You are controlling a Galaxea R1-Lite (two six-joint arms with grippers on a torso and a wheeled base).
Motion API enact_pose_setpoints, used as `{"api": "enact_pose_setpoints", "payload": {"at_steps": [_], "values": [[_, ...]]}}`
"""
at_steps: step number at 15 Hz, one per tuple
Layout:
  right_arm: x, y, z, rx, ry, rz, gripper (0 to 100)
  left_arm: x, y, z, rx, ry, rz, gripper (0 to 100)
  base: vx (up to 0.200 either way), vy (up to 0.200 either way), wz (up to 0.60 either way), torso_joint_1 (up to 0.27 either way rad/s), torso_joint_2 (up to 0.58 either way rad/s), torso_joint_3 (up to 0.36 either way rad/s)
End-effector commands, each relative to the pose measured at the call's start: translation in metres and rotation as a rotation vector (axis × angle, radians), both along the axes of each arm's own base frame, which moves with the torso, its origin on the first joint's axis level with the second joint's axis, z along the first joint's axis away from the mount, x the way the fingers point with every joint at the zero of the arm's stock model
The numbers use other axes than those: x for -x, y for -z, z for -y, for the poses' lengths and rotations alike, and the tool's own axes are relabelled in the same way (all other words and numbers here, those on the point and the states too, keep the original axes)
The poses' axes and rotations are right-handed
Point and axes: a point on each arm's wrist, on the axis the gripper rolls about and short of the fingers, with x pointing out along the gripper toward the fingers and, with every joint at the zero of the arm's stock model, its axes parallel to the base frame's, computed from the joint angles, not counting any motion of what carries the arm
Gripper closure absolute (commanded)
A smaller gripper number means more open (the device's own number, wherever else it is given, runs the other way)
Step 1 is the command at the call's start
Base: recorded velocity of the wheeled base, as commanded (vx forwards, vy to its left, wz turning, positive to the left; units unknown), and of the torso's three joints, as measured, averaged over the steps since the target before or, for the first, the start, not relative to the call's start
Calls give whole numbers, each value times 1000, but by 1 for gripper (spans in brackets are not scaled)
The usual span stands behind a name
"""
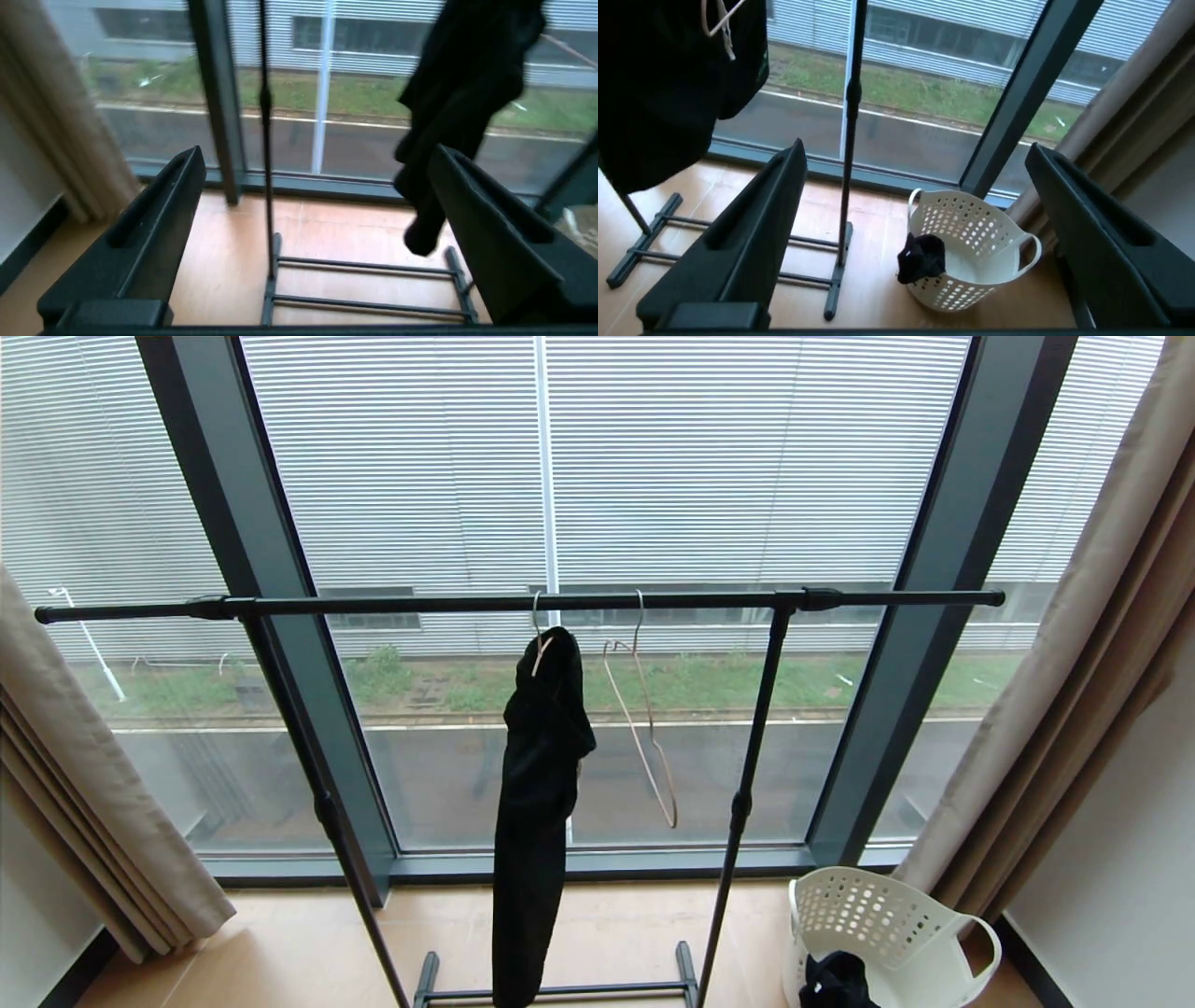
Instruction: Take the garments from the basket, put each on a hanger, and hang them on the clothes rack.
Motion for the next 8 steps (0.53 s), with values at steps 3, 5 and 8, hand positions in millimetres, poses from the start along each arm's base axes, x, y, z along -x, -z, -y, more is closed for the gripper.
{"api": "enact_pose_setpoints", "payload": {"at_steps": [3,5,8], "values": [[8,2,0,-14,144,104,0,5,1,3,-106,226,47,0,0,0,0,0,0,0],[7,5,0,-68,132,93,0,6,2,3,-78,206,67,0,0,0,0,0,0,0],[7,6,-1,-72,89,91,0,6,2,1,-37,147,70,0,0,0,0,0,0,0]]}}
